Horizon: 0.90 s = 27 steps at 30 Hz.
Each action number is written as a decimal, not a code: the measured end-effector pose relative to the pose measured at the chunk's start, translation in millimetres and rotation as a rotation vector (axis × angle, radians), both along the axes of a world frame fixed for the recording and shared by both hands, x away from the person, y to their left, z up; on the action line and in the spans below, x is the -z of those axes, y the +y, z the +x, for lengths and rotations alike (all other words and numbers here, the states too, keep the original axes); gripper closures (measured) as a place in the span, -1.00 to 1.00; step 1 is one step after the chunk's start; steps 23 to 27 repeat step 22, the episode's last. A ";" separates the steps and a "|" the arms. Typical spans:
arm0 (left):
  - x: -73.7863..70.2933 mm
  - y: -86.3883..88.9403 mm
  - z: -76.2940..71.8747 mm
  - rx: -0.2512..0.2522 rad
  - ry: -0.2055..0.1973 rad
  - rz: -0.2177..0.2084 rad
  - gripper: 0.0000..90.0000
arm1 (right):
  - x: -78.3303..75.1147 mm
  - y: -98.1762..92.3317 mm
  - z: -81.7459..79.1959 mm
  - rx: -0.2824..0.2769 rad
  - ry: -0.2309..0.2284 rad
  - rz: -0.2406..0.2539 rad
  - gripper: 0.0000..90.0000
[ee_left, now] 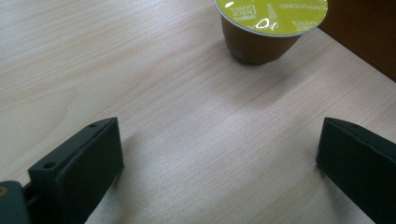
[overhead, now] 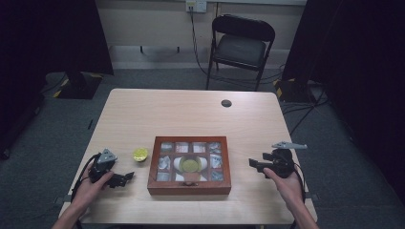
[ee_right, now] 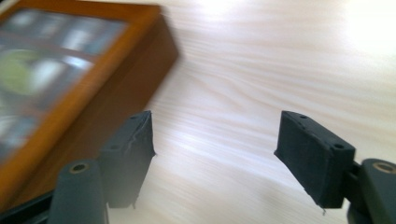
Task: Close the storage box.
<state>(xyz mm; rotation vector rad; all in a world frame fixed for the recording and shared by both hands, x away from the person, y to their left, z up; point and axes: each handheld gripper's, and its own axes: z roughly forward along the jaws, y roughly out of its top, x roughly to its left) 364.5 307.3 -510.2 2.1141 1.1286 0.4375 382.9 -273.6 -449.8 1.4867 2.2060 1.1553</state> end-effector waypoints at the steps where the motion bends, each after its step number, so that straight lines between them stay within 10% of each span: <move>1: 0.0 0.0 0.1 0.000 0.000 0.000 -1.00 | 6.7 -5.5 2.1 0.030 0.015 -0.014 -0.45; 7: 0.1 0.2 0.4 0.002 0.002 -0.001 -1.00 | 35.9 -17.7 9.8 0.127 0.074 -0.161 -0.48; 12: 0.1 0.1 1.1 -0.007 0.003 -0.002 -1.00 | 43.5 -12.7 8.6 0.162 0.005 -0.239 -0.56; 17: 0.2 0.1 2.0 -0.022 0.003 -0.002 -1.00 | 51.9 -10.1 2.4 0.194 -0.074 -0.227 -0.65; 27: 0.2 -0.2 2.4 -0.039 0.004 -0.002 -1.00 | 51.9 -9.4 1.2 0.220 -0.068 -0.227 -0.68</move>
